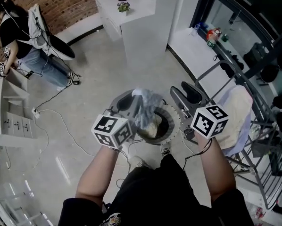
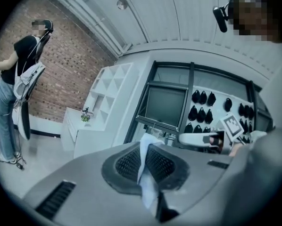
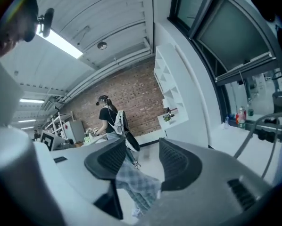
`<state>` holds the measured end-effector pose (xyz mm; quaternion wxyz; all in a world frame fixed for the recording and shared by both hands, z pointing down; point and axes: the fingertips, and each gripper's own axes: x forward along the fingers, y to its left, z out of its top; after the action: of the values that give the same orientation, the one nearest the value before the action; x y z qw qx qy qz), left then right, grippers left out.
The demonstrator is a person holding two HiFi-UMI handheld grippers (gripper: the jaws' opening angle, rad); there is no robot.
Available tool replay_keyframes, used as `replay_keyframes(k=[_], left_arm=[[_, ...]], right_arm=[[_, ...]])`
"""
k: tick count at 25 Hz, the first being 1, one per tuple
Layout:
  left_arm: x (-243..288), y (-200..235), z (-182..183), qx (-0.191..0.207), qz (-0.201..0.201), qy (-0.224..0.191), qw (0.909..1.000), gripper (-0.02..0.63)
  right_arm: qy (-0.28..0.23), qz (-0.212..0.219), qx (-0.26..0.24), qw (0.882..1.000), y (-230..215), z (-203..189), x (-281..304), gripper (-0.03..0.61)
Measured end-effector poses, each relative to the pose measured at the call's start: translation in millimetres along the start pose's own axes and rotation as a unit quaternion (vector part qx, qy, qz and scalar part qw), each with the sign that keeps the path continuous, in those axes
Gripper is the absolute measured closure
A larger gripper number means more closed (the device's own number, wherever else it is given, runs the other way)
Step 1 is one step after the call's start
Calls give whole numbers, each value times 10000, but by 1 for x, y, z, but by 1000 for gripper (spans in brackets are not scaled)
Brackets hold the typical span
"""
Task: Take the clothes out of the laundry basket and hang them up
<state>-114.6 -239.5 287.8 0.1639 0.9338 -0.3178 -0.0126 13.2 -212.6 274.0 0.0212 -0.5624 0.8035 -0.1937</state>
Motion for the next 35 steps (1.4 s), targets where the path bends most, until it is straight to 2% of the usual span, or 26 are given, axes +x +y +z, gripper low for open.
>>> replay_keyframes(k=[7, 11, 15, 24, 27, 35], left_arm=[[5, -30, 5, -33, -364, -79, 9993, 598], [4, -52, 15, 77, -450, -156, 9988, 598], [-2, -81, 21, 191, -461, -263, 9984, 598], [-13, -191, 37, 632, -369, -671, 9951, 598], [-16, -233, 46, 682, -318, -679, 9949, 598], [-30, -338, 75, 677, -626, -1069, 9900, 598]], right_arm=[[277, -508, 488, 9971, -17, -76, -58, 348], [439, -593, 764, 9943, -22, -114, -83, 347], [488, -579, 874, 9933, -24, -134, -114, 346], [602, -388, 940, 9930, -39, -172, -216, 345], [664, -352, 956, 9926, -43, -185, -248, 345], [876, -300, 1079, 9898, -59, -215, -329, 331]])
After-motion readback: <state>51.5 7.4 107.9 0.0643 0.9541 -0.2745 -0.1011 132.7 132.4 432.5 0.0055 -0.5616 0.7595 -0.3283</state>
